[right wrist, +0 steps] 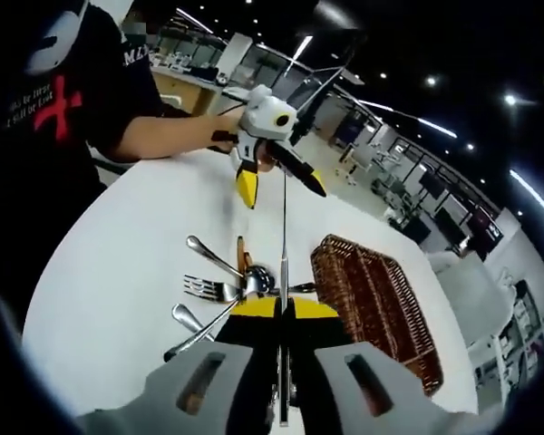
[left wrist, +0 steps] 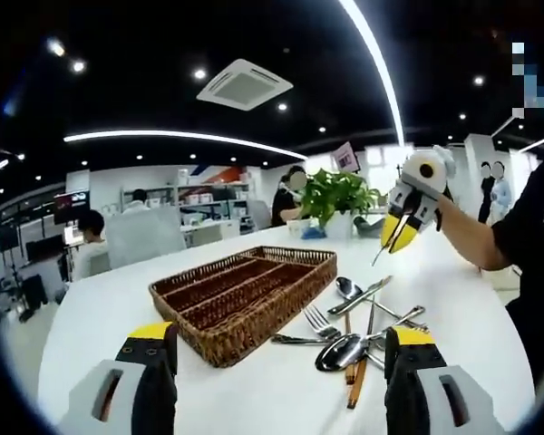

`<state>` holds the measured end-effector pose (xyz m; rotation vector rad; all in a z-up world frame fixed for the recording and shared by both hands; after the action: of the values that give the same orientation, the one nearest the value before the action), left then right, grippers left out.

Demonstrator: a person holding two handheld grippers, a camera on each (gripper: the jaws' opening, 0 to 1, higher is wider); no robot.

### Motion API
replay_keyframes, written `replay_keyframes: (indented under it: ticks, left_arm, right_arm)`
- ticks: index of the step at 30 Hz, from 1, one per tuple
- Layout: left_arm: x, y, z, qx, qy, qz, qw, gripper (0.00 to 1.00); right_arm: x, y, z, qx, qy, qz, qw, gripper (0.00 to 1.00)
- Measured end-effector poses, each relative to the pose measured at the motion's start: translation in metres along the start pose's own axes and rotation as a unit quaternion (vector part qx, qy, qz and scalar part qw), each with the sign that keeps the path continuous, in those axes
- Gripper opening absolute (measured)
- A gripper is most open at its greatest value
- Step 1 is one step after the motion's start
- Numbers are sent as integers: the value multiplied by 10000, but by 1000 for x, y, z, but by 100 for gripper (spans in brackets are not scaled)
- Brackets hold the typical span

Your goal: Arrange the knives, forks, and spoons in their matching storage slots by inserting each utensil handle-first until every utensil is classified and aligned in the correct compartment

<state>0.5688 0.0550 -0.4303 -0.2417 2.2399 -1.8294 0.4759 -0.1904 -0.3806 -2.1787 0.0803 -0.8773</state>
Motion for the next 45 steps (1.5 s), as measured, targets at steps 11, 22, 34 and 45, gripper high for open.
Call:
replay_keyframes:
  ticks: [11, 22, 34, 45]
  left_arm:
    - [-4, 0, -1, 31, -79, -21, 10000, 100]
    - [-5, -1, -1, 40, -74, 38, 10000, 100]
    - [-4, -4, 0, 84, -83, 65, 9999, 100]
    - [-5, -8, -1, 145, -159, 52, 9998, 100]
  right_arm:
    - [25, -18, -14, -8, 162, -216, 9996, 1]
    - [33, -9, -13, -222, 188, -413, 9987, 1]
    - [39, 2, 0, -330, 240, -531, 9978, 1]
    - [57, 11, 12, -178, 296, -577, 9977, 1]
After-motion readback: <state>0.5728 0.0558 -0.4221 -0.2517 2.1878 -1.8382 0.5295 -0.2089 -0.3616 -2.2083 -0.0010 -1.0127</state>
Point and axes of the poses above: the point that each gripper's makers call its tool centre point, and the gripper's own axes: z roughly forward along the fingers, x roughly to its right, y roughly out of its underside, the point moved 7 cm from there along -z, roughly backward along the fingers, and after that the axes turned 5 degrees about y, right-handed, at the moved point
